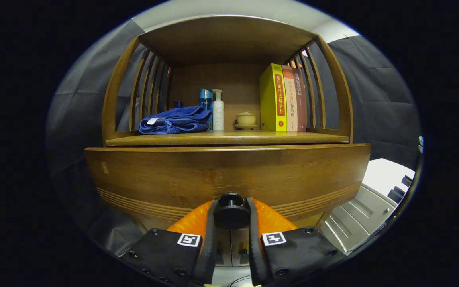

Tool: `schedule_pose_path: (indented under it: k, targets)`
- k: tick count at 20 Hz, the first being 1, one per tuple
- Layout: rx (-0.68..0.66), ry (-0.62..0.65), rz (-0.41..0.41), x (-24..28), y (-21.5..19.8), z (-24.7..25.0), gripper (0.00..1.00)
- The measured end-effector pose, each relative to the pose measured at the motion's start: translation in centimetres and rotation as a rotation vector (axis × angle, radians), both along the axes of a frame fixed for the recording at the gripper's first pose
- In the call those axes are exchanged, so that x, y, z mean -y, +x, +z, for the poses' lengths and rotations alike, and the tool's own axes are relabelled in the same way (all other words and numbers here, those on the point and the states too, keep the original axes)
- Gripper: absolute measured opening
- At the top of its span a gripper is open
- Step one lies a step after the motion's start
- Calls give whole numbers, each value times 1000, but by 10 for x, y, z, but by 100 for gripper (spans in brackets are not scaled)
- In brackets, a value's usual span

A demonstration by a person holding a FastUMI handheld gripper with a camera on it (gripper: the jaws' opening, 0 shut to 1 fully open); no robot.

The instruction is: Pull open the drawer, take out the items inside it, and place them on the countertop above the cabinet.

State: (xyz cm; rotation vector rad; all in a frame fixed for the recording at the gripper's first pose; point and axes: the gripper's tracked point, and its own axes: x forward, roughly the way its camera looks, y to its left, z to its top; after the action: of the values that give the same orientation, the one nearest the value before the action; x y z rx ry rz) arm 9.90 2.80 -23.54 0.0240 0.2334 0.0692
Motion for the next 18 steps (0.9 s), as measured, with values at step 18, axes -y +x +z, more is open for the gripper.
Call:
schedule_pose_path:
  k: [18]
  targets:
    - [-20, -7, 14, 8, -74, 1, 43]
